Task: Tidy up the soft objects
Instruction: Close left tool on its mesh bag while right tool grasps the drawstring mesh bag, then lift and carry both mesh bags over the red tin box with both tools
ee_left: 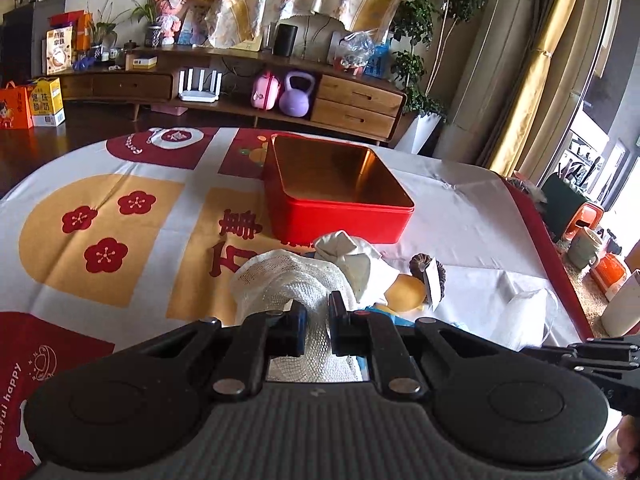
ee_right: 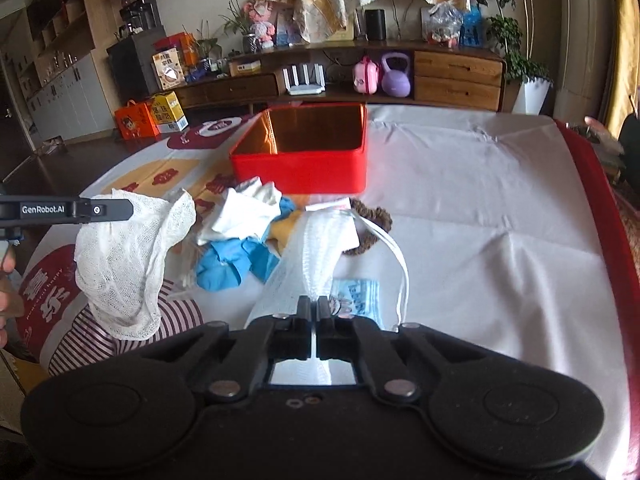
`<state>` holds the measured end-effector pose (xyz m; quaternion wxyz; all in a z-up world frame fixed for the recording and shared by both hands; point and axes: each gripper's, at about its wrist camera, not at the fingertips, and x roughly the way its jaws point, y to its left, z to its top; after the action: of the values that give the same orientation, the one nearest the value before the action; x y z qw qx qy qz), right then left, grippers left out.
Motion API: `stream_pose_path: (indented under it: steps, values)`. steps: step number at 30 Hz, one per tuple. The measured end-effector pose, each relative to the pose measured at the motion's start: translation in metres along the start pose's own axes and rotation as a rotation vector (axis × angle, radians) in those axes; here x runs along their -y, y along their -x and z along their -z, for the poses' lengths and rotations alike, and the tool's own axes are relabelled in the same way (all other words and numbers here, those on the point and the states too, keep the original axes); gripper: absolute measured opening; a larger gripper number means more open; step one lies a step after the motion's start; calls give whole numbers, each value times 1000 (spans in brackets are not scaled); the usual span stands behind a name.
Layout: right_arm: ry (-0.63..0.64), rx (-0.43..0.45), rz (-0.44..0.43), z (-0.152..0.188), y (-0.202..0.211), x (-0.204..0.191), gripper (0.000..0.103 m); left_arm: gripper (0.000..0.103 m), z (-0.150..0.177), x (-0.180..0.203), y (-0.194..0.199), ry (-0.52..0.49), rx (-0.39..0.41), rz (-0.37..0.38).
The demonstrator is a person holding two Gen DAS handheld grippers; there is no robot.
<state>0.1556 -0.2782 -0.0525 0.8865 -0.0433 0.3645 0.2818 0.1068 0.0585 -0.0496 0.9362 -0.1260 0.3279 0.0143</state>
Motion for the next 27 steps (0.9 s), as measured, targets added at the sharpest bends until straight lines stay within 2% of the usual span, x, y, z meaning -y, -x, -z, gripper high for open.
stream_pose_path:
  steps: [7,15,27]
  values:
    - [-53,44,-18,-22,19,17,2,11,-12,4,11,-14,40,15]
    - [-29,56,-22,-48,26,19,2,11,-42,10,22,-48,84,55]
    - [0,55,-37,-99,4,17,2,11,-96,22,3,-90,100,111]
